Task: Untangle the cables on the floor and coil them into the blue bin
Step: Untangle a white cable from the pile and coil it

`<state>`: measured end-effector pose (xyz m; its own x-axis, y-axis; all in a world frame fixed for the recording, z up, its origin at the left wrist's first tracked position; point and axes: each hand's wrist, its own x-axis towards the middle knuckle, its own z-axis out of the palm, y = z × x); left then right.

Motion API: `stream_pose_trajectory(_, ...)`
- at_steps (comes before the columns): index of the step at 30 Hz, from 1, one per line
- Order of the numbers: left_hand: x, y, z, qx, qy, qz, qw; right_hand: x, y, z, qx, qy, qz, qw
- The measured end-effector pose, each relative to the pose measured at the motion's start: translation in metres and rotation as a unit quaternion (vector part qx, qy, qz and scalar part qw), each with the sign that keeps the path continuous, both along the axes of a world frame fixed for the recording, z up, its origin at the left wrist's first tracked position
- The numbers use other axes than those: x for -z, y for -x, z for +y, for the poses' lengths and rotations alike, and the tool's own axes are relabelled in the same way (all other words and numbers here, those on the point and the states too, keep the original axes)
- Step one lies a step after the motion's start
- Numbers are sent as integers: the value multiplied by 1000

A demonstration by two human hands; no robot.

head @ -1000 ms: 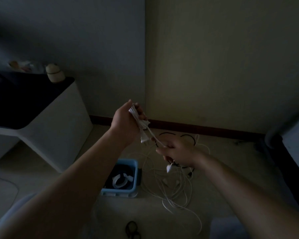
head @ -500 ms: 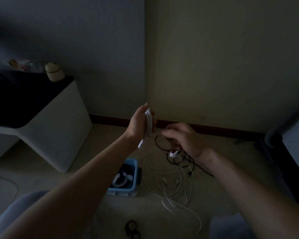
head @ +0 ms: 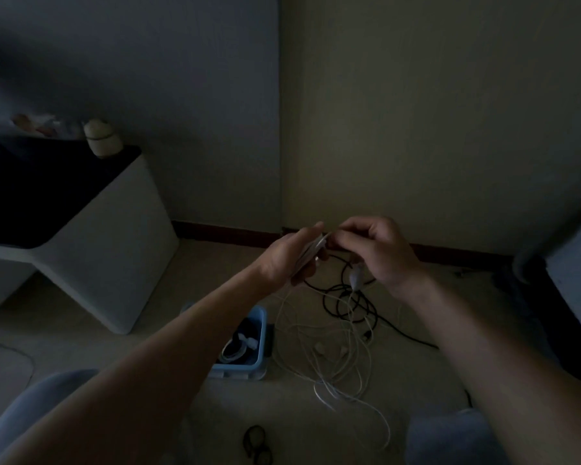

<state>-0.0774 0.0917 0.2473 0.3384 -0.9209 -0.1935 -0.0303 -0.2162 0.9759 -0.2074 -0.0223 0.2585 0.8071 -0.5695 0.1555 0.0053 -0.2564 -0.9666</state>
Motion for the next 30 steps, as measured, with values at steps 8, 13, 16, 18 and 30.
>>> stream_pose_trajectory(8,-6,4,3,30,18,38,999,5,3,-14,89,-8,7,996)
stream_pose_trajectory(13,-7,-3,2,45,61,201,977,4,1,-13,66,-67,11,995)
stream_pose_trajectory(16,-8,-9,1,27,96,307,946,8,-2,-12,54,-92,36,994)
stream_pose_trajectory(18,-10,-10,1,8,111,348,931,15,-4,-9,21,-125,65,990)
stream_pose_trajectory(30,-2,-13,1,-117,151,453,871,23,-16,27,55,-144,71,986)
